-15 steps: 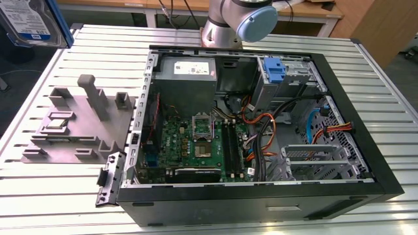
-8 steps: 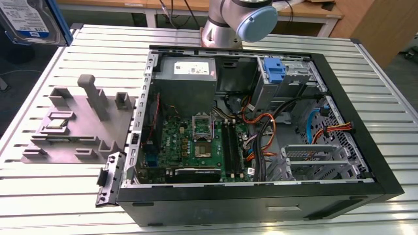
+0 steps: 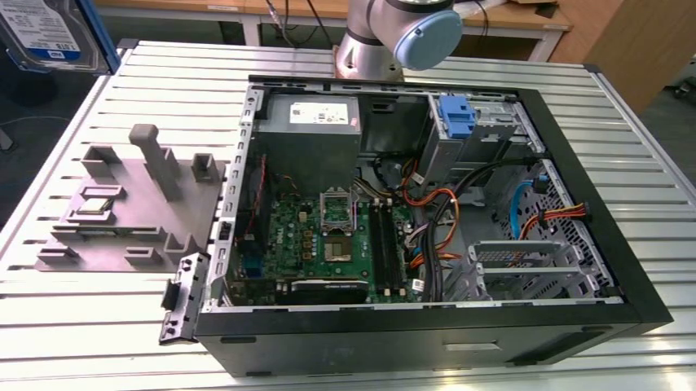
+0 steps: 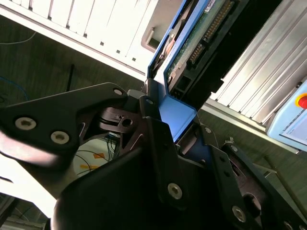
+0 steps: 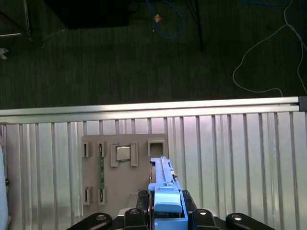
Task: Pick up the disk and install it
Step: 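Pick up the disk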
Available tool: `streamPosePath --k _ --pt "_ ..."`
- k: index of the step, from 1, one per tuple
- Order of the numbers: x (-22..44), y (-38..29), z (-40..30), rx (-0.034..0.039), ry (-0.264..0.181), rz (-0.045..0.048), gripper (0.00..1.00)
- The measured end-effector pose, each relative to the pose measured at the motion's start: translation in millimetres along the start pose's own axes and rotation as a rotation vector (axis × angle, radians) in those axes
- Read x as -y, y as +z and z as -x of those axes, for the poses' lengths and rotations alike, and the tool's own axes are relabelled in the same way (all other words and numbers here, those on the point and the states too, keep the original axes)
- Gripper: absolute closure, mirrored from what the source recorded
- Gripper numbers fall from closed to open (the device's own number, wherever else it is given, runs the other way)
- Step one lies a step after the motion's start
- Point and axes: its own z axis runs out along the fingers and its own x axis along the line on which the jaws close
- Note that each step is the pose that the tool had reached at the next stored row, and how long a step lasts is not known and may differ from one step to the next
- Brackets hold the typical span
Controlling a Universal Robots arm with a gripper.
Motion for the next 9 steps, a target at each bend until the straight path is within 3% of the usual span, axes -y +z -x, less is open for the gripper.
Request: streamPosePath --k 9 --pt "-0.1 -3.1 0.1 -0.0002 0.0 0.0 0.63"
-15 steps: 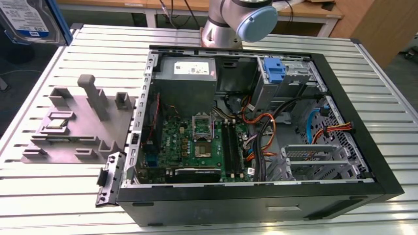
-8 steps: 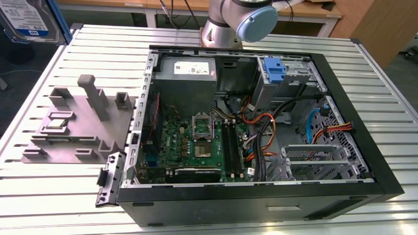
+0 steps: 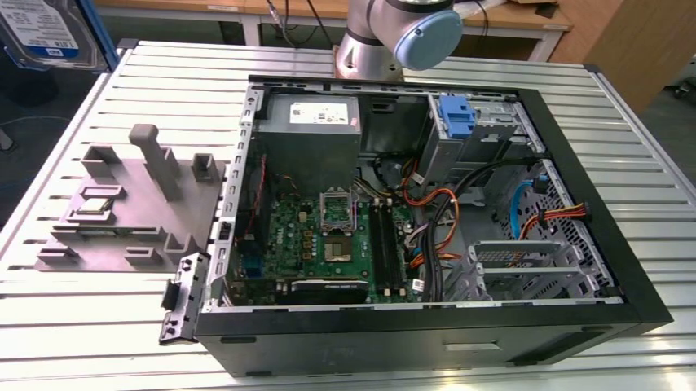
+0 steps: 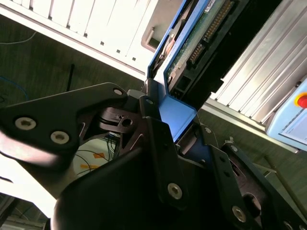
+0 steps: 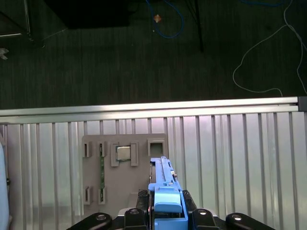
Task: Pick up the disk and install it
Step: 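Pick up the disk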
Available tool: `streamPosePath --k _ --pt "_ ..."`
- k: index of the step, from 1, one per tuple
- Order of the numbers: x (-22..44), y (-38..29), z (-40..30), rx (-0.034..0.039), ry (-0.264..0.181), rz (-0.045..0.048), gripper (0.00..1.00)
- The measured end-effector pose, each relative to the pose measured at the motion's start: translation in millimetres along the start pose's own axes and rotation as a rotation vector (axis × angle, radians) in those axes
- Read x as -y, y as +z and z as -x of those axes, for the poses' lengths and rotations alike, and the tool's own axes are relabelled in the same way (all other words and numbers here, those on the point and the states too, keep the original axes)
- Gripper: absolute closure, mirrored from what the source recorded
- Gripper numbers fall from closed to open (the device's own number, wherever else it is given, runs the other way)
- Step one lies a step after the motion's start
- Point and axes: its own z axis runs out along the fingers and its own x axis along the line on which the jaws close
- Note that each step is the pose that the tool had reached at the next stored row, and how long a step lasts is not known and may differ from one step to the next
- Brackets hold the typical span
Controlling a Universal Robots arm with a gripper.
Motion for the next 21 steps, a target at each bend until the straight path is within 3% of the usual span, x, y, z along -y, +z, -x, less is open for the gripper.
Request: streamPosePath --k 6,12,18,21 --pt "0.2 -0.4 -3.6 0.0 -0.003 0.0001 0.63" --pt "0.3 -0.7 -4.1 -0.001 -0.036 0.0007 0.63" --pt "0.2 -8.6 -3.9 -0.0021 -0.036 0.0008 0.63" --pt "1.0 -9.1 -3.7 -0.002 -0.036 0.0005 0.63"
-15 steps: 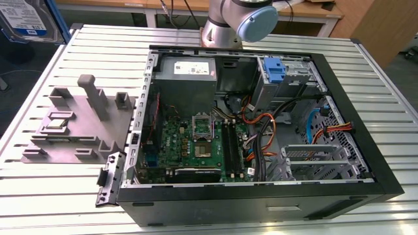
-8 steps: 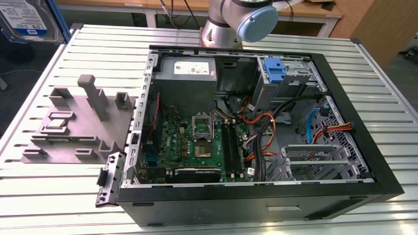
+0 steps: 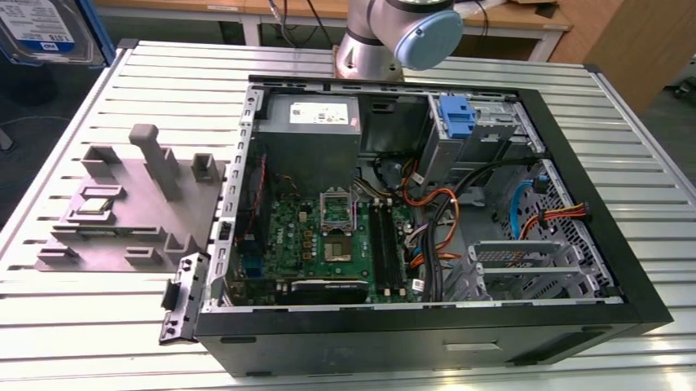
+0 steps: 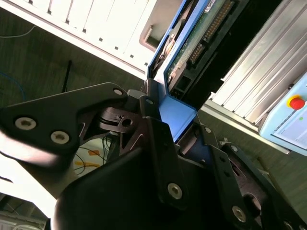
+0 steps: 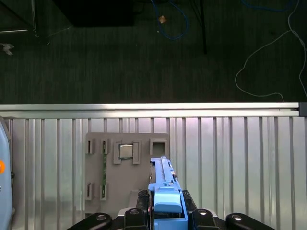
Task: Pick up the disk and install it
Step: 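Pick up the disk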
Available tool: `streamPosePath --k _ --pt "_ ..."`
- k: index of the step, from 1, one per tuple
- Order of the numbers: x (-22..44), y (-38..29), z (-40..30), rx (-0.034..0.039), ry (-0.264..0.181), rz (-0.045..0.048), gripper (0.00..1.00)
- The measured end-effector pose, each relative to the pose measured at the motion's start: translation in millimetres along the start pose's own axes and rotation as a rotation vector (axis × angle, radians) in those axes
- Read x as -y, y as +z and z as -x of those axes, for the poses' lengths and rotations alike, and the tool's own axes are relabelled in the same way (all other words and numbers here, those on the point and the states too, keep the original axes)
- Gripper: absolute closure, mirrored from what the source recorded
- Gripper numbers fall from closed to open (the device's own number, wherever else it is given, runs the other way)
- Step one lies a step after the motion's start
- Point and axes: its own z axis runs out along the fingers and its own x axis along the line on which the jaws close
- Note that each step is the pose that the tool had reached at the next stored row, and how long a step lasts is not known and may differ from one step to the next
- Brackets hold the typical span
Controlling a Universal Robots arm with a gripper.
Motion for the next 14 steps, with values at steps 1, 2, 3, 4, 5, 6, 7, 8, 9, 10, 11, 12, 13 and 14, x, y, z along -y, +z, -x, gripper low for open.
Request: streamPosePath --k 1,2,3,4,5,6,7,8,9,10,11,12,13,14 --pt "0.8 0.0 -0.1 -0.0001 0.0 0.0001 0.63" --pt "2.0 -0.1 0.0 0.0 0.0 0.0001 0.63" --pt "3.2 0.0 0.0 0.0 0.0 0.0 0.63" --pt "4.7 -0.1 0.0 -0.0001 0.0 0.0001 0.63" --pt "6.3 -0.1 0.1 -0.0001 0.0 0.0002 0.63" --pt "7.8 -0.1 0.1 -0.0001 0.0 0.0002 0.63" --pt "9.1 -0.2 0.1 -0.0001 0.0 0.0003 0.63" --pt "10.0 -0.2 0.1 -0.0001 0.0 0.0002 0.63" --pt "10.9 -0.1 0.2 -0.0001 0.0 0.0001 0.63" --pt "11.6 -0.1 0.2 0.0 0.0 0.0001 0.63" --pt "12.3 -0.2 0.2 0.0 0.0 0.0002 0.63" --pt "12.8 -0.2 0.3 -0.0001 0.0 0.0002 0.63" --pt "13.3 -0.2 0.2 -0.0001 0.0 0.0002 0.63" --pt "13.9 -0.2 0.3 -0.0001 0.0 0.0003 0.63"
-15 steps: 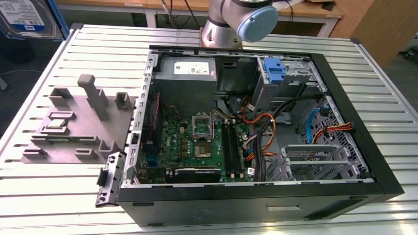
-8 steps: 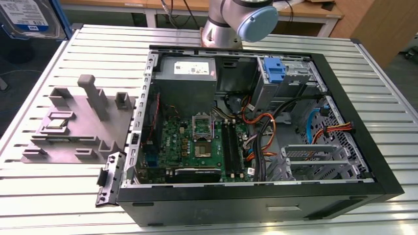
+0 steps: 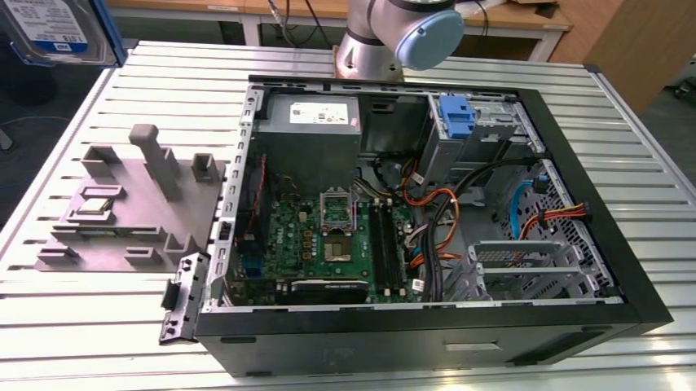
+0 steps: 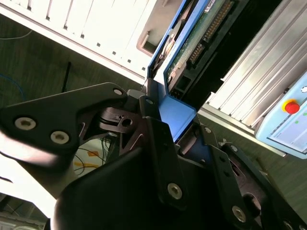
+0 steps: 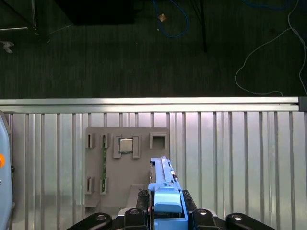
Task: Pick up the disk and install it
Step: 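Pick up the disk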
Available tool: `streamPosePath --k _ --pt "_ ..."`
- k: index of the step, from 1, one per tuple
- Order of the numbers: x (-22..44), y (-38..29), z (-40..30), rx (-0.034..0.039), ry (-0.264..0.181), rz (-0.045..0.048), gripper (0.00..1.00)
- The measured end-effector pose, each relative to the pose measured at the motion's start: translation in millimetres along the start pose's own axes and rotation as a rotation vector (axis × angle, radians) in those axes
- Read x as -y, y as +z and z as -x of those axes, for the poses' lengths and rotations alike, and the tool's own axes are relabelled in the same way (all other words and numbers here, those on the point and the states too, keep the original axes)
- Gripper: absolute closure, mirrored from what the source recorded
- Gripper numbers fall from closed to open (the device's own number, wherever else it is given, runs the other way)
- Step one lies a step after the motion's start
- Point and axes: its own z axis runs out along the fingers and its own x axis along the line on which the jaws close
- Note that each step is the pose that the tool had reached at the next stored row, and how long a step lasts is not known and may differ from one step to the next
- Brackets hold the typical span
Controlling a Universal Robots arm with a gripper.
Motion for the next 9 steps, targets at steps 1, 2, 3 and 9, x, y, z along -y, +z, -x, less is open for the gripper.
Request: streamPosePath --k 1,2,3,9 --pt "0.7 0.0 0.0 0.0 0.0 -0.0001 0.63" --pt "1.6 0.0 0.0 0.0 0.0 0.0 0.63" --pt "2.6 0.0 0.0 0.0 0.0 -0.0001 0.63" --pt "3.5 0.1 0.1 0.0 0.0 0.0 0.63"
